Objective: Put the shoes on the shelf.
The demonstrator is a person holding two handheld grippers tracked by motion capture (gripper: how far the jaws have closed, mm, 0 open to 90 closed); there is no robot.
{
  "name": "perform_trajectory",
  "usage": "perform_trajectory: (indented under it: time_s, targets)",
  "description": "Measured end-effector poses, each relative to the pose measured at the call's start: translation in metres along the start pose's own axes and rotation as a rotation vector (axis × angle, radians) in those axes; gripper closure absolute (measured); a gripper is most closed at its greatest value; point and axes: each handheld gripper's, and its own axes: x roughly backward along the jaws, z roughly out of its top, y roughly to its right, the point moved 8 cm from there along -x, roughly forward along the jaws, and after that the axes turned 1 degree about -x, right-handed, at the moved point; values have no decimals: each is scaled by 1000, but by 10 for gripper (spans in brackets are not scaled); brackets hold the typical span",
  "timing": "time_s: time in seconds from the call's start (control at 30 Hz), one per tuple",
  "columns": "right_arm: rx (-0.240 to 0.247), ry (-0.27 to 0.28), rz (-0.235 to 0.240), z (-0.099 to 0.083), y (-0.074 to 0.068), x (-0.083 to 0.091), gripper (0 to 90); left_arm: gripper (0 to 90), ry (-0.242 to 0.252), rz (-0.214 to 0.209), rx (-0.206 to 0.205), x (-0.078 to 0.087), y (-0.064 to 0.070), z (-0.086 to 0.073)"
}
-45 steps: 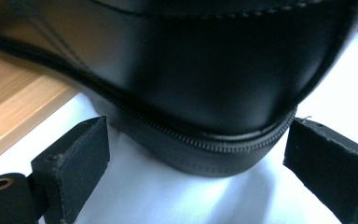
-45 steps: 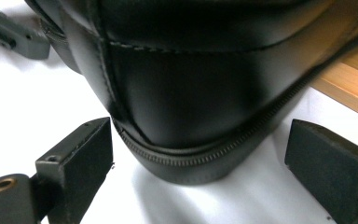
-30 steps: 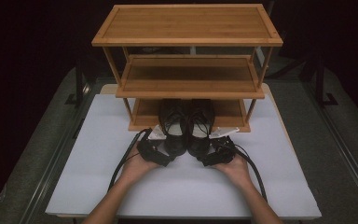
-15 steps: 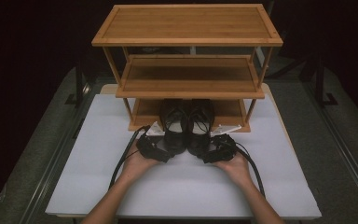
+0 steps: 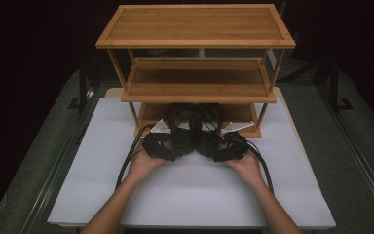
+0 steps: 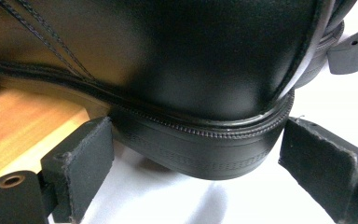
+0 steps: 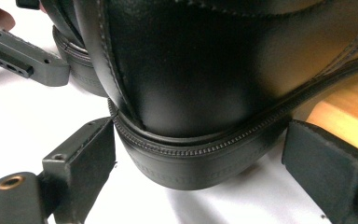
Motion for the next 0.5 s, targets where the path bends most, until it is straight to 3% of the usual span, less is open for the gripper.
perform_trajectory:
  time_s: [0.5]
  targets:
    - [-19, 17, -6, 18, 17, -8, 98, 96, 7, 3, 12, -8, -20, 14]
